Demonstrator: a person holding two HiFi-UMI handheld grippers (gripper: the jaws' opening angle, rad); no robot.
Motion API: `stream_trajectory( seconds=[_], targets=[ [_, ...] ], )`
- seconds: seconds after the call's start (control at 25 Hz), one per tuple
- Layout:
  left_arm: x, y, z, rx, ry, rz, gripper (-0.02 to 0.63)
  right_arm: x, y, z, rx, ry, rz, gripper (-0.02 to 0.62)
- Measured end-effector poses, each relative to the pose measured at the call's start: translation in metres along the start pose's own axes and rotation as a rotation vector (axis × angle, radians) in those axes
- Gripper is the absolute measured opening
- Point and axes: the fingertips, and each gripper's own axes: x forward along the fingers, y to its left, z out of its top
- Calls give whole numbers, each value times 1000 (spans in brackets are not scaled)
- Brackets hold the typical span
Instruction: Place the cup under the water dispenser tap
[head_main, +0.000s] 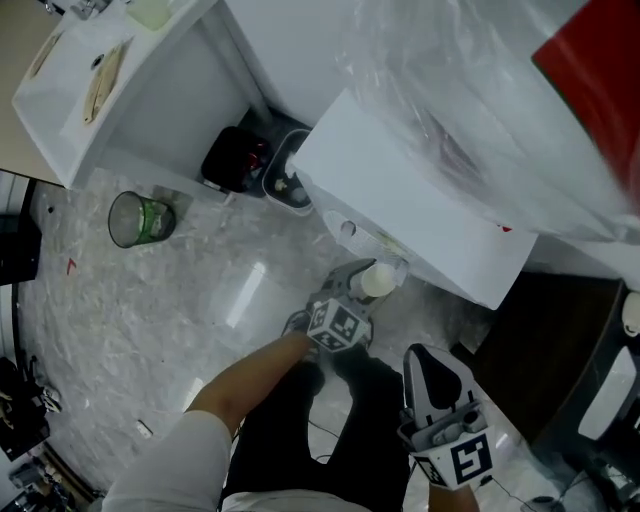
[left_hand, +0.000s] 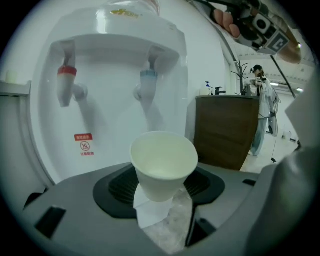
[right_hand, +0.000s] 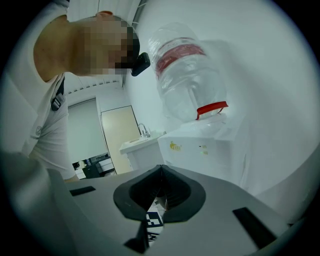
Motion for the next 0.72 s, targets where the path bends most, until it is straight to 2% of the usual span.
stream_trajectory(
  seconds=[0.32, 0.72],
  targets=[
    [47, 11, -19, 6, 19, -1, 265, 8, -12, -13, -2, 44, 10, 15],
    [70, 12, -34, -9, 36, 3, 281, 8, -14, -23, 1, 91, 17, 15]
  ],
)
